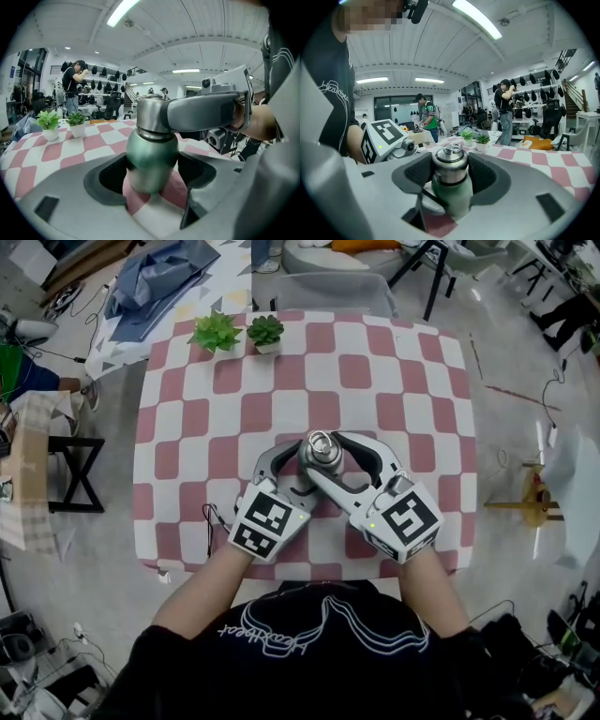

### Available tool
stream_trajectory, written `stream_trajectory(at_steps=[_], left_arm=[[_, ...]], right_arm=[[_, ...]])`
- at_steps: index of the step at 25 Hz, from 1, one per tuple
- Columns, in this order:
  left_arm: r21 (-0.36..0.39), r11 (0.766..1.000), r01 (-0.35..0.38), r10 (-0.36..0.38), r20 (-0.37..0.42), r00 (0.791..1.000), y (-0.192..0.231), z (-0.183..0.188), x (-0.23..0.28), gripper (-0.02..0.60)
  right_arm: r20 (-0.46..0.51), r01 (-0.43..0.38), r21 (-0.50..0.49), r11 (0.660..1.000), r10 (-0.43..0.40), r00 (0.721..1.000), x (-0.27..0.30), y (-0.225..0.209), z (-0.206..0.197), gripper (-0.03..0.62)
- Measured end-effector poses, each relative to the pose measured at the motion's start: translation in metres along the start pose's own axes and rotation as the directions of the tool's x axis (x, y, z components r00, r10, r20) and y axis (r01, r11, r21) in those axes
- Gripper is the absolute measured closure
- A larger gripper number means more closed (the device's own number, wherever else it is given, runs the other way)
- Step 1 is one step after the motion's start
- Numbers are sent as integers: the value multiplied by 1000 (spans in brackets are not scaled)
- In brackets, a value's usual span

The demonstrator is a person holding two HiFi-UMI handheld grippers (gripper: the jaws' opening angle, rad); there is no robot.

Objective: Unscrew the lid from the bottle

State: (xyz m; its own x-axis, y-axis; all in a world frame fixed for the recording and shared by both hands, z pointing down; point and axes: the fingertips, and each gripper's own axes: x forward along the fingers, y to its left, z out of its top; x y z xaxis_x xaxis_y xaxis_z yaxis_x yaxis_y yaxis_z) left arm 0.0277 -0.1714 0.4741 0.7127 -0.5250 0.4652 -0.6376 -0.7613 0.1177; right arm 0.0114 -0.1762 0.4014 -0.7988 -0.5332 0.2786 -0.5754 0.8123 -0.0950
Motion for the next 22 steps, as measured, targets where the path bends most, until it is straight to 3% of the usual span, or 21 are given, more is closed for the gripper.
stream_trajectory(at_steps=[5, 12, 22], left_arm=[[20, 999, 30, -30, 2, 1000, 1, -1, -1, 238], [72, 990, 123, -123, 0, 992, 0, 0, -2, 238], [167, 935, 312, -313, -23, 950, -1, 0, -4, 238]], right_arm=[[-8, -28, -13, 1000, 27, 1000, 1, 1, 0, 344], [-42, -128, -84, 988, 124, 991, 2, 5, 1, 344], [-121, -338, -164, 927, 321, 939, 4, 10, 1, 344]])
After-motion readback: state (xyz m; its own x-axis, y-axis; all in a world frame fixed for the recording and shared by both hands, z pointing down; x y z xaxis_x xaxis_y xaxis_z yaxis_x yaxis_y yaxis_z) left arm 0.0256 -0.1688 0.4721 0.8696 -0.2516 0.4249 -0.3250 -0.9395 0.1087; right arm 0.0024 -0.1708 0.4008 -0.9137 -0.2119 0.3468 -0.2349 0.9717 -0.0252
